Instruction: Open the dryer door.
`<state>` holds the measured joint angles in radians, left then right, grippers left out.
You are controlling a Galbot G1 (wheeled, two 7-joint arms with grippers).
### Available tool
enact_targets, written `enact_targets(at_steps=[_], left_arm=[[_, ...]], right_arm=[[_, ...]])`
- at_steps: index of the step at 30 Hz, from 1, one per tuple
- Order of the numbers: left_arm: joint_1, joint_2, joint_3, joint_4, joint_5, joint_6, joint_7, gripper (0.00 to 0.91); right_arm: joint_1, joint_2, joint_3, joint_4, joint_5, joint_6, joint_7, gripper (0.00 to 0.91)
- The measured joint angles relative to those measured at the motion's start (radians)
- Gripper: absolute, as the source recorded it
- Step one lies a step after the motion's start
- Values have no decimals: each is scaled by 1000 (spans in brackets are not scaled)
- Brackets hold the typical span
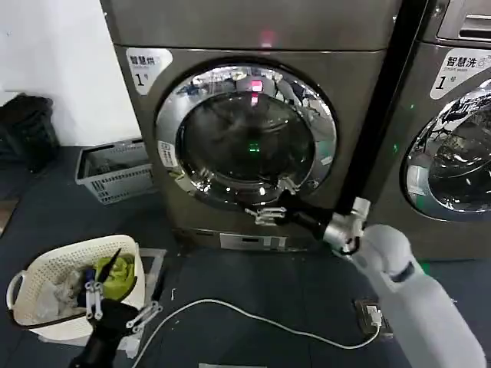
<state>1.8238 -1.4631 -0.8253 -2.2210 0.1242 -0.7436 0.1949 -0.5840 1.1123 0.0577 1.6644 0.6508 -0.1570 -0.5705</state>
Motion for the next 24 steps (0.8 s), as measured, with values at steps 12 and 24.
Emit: enact_targets(at_steps=[12,24], left_arm=[[13,-23,8,-9,27,-11,0,907],[28,-37,18,-25,47,-19,-2,907]], right_arm=[[156,129,-169,-207,-45,77,93,907],[238,252,-240,-385,-98,121,152,907]])
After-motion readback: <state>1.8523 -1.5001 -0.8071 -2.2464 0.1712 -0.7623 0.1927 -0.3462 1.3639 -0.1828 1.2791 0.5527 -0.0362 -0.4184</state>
